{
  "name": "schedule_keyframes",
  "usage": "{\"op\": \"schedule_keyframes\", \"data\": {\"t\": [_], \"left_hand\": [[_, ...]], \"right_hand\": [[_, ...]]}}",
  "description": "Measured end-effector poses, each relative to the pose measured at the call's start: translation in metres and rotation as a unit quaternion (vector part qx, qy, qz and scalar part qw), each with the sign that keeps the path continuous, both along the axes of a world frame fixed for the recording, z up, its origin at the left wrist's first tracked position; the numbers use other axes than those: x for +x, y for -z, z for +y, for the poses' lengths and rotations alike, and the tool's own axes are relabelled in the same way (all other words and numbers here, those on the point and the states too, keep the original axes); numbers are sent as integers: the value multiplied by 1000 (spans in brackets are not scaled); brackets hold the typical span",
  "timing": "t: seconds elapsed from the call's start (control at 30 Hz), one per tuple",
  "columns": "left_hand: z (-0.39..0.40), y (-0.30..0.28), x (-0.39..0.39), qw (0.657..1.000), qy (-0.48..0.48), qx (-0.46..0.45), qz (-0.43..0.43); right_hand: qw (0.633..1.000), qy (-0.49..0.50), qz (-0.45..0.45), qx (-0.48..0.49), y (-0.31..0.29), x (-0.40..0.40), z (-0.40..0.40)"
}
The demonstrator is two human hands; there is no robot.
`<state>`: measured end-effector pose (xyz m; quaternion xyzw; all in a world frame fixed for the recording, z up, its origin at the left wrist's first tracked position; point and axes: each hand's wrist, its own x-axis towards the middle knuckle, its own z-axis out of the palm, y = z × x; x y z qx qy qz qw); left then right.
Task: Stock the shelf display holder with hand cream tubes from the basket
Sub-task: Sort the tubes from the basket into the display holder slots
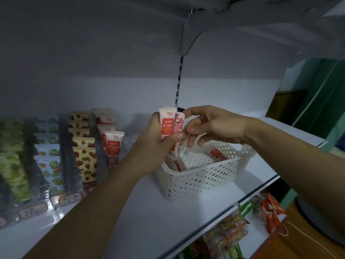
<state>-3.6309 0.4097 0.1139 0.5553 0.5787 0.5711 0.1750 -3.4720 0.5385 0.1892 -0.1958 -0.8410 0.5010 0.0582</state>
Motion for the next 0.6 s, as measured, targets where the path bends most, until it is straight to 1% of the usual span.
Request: {"op": "schedule_keyframes", "data": {"t": [0.03,0.07,0.1,0.13,0.17,0.2,0.23,0.33,0.37,0.4,0.43,0.5,0.53,0.6], "left_hand": [[0,0,1,1000,-6,-5,-3],[1,0,2,1000,-12,-7,-7],[2,1,2,1000,-18,-7,-9],[3,1,2,1000,-21,-6,-8],[4,1,2,1000,-23,-4,-1],[5,1,2,1000,-23,-1,4],[5,0,2,1000,-21,0,5],[2,0,4,1000,-29,-13,-2],[1,0,6,999,-35,-17,-2],[1,0,8,999,-44,-14,-5],[1,1,9,999,-52,-6,-8],[4,3,7,998,-61,20,-4],[4,3,8,998,-58,30,-3],[4,2,8,998,-36,39,-13]], "right_hand": [[995,-5,-69,66,-1,3,2],[974,-28,-168,151,0,6,5],[934,-61,-278,217,4,7,6],[890,-83,-370,252,10,7,7],[862,-85,-423,266,18,6,7],[850,-78,-443,273,26,3,8],[850,-72,-443,276,31,1,9],[848,-71,-419,317,40,-4,13],[853,-62,-395,336,40,-3,14],[872,-45,-352,338,39,-2,15],[903,-22,-293,314,37,0,16],[964,25,-158,211,28,2,13],[982,41,-94,157,24,2,10],[996,57,12,71,17,-2,3]]}}
